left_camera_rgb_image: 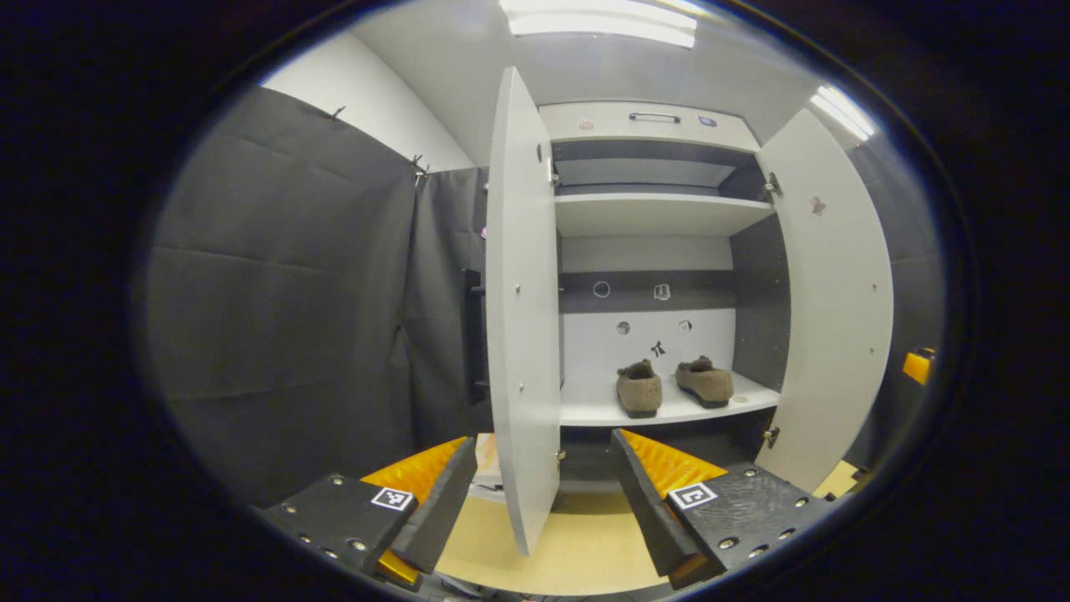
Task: Grab one shoe with the right hand and put it into the shoe cabinet, grab the other shoe with the left hand and put it into the shoe cabinet; then close the right door with the right hand and the left door with the left hand.
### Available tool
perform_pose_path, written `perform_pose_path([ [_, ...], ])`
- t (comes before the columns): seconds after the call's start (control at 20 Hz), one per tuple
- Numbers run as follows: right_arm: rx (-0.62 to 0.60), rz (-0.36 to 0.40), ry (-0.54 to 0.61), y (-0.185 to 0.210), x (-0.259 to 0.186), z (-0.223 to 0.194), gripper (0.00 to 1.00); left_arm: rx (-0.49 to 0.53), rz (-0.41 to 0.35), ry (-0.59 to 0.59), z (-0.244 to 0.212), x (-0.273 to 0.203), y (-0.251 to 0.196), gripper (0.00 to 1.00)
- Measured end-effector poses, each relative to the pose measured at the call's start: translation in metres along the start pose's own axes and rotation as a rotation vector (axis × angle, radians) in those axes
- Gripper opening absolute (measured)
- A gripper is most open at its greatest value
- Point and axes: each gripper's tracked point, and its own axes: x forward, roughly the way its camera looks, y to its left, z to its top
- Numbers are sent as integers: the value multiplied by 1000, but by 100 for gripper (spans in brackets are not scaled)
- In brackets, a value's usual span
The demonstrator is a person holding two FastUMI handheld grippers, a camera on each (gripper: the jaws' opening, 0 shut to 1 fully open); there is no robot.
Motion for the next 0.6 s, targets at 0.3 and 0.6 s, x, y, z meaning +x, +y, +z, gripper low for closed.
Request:
perform_pose_path([
  [0.3, -28, -88, -13, -34, 27, 26, 98, 0, 66, 14, -17, -10, 9, 99],
  [0.6, 1, -190, -15, -50, 62, 40, 98, 4, 131, 8, -21, -14, 45, 100],
])
